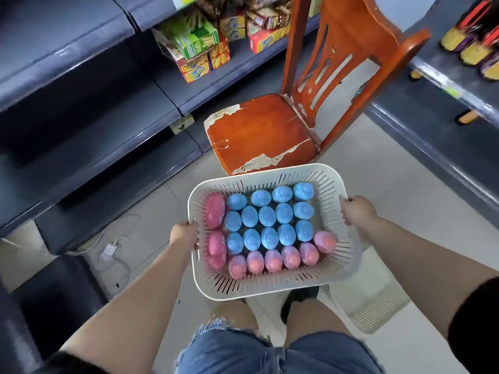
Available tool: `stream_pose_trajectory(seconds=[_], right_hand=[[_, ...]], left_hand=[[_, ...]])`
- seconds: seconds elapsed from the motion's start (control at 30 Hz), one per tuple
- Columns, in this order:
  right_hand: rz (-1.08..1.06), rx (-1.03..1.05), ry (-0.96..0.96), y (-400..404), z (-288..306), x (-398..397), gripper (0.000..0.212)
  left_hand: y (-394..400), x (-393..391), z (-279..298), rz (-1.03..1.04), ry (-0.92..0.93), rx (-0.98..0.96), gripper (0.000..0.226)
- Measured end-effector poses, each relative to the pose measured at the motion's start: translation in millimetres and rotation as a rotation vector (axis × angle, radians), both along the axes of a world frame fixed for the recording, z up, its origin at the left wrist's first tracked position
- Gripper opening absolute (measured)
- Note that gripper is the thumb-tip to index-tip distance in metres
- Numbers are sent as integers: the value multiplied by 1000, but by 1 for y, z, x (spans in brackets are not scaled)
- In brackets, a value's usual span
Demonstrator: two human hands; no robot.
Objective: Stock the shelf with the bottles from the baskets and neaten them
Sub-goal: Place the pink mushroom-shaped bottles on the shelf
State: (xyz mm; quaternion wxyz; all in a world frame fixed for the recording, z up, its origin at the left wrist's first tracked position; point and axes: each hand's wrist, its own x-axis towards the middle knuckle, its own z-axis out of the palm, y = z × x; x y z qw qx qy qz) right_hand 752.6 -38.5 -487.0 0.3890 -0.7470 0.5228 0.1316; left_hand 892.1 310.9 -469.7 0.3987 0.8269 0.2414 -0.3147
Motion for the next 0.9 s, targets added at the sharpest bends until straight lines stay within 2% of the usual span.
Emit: stream_pose_trajectory(seconds=[0.17, 0.37, 0.6, 0.8, 0.9], right_hand=[[-233, 87, -123, 21, 27, 31, 35], [-414, 170, -194, 31, 20, 71, 36], [-395, 143, -68, 11, 7, 116, 46], [-517, 98, -27, 1, 2, 144, 43], [-643, 68, -6, 7, 1, 159, 38]], left_hand=[[1, 71, 24, -107, -50, 27, 32], [-26, 157, 29, -281, -79, 102, 33], [-85, 243, 6, -406, -39, 152, 26], [-137, 315, -19, -514, 7, 70, 21], [-172, 362, -45, -658, -4, 48, 19]])
